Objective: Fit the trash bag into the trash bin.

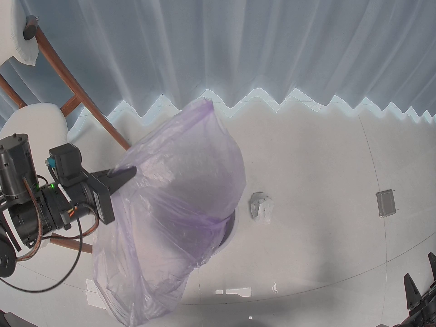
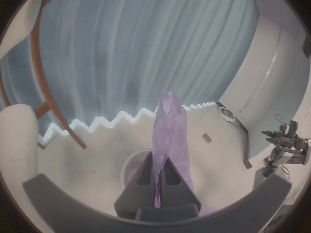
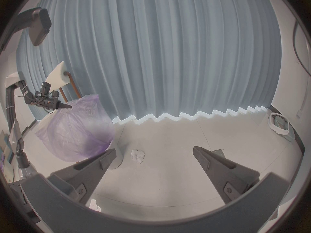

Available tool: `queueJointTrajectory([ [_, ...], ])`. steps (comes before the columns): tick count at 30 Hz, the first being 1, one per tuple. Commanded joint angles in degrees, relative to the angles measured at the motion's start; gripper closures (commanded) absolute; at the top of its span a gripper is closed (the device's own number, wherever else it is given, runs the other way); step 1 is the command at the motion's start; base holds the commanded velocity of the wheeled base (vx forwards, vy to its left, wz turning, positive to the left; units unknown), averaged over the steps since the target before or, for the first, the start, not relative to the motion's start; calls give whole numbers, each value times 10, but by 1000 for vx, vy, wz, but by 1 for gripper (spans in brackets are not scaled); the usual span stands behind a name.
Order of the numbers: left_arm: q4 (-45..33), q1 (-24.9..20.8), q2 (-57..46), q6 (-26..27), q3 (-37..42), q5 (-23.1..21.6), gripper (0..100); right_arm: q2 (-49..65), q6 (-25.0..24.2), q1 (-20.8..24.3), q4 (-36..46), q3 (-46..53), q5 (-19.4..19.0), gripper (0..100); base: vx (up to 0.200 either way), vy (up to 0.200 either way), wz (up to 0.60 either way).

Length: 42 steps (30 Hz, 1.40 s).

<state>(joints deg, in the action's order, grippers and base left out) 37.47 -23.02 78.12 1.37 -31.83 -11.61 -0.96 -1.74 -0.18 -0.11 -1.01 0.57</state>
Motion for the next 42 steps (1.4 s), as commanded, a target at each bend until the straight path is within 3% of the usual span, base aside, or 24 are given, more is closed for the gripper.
queueJointTrajectory([
  [1,4,57,20,3,-22,20,100,10,13,0,1,10,-2,0,0,0,0],
  [8,3,55,50,51,-61,19,100,9,15,0,1,10,-3,0,0,0,0],
  [19,-12,-63,145,59,-125,22,100,9,31,0,3,8,-16,0,0,0,0],
  [25,-104,-100,161,51,-210,33,100,10,24,0,2,9,-16,0,0,0,0],
  [28,-159,-116,154,51,-184,55,100,6,28,1,3,8,-28,0,0,0,0],
  [31,-144,-120,144,50,-147,71,100,10,36,1,1,9,-36,0,0,0,0],
  [40,-101,-88,154,22,-194,64,100,10,31,1,-9,7,-36,0,0,0,0],
  [42,-101,-90,150,22,-179,64,100,-34,8,8,-58,-59,-46,0,0,0,0],
])
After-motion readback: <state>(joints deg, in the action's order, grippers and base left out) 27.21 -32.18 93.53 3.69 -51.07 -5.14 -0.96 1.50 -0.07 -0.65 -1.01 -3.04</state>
